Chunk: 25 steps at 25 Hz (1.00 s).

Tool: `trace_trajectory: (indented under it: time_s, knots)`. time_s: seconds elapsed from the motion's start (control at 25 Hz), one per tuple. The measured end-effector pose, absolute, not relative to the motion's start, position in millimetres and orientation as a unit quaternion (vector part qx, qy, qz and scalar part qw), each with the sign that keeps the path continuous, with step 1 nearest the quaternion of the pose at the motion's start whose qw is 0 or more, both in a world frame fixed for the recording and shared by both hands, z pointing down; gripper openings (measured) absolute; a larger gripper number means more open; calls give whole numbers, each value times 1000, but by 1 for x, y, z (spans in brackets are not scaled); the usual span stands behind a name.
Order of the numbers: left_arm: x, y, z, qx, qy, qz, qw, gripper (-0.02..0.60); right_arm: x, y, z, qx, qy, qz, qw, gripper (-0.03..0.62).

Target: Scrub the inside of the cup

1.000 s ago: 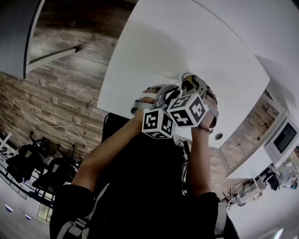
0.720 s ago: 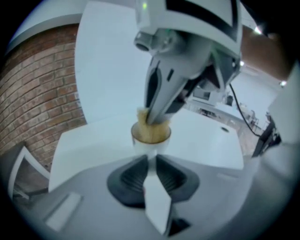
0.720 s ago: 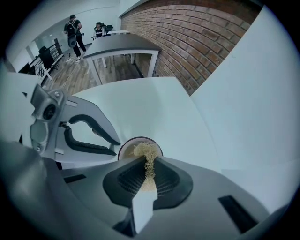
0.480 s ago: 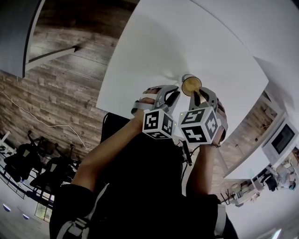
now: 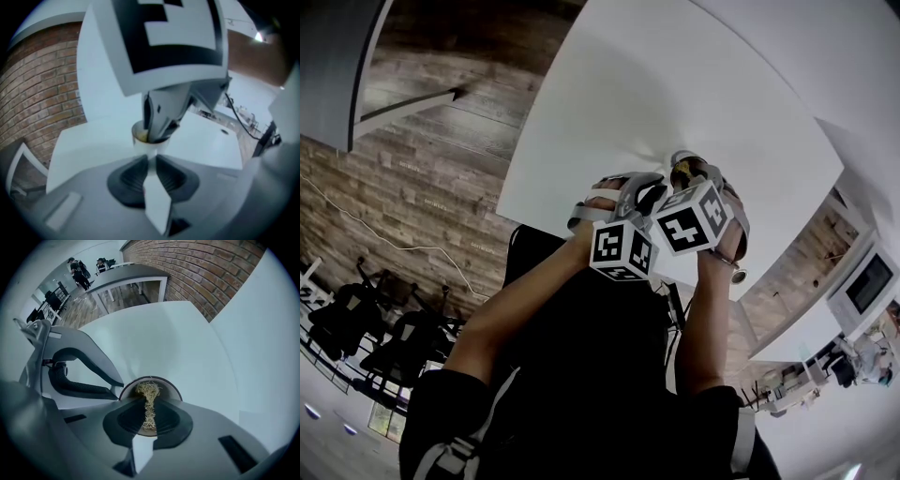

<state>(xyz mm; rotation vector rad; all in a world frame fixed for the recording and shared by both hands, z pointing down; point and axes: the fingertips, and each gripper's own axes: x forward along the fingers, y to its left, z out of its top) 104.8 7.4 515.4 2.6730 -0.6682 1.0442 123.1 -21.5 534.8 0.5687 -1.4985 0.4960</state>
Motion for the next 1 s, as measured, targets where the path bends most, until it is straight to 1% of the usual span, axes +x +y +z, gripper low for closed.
trace_trajectory:
  time_s: [0.24,0.56,1.0]
  knots:
    - [105,13,517,904,-216,357,90,60,117,-8,521,204,-690,272,639,29]
    - [105,14,517,906,-208,357,89,60,118,0,474,192,-713,276,616,29]
    - [104,14,517,906,-208,358,85,58,112,-6,521,187,-702,288,623,29]
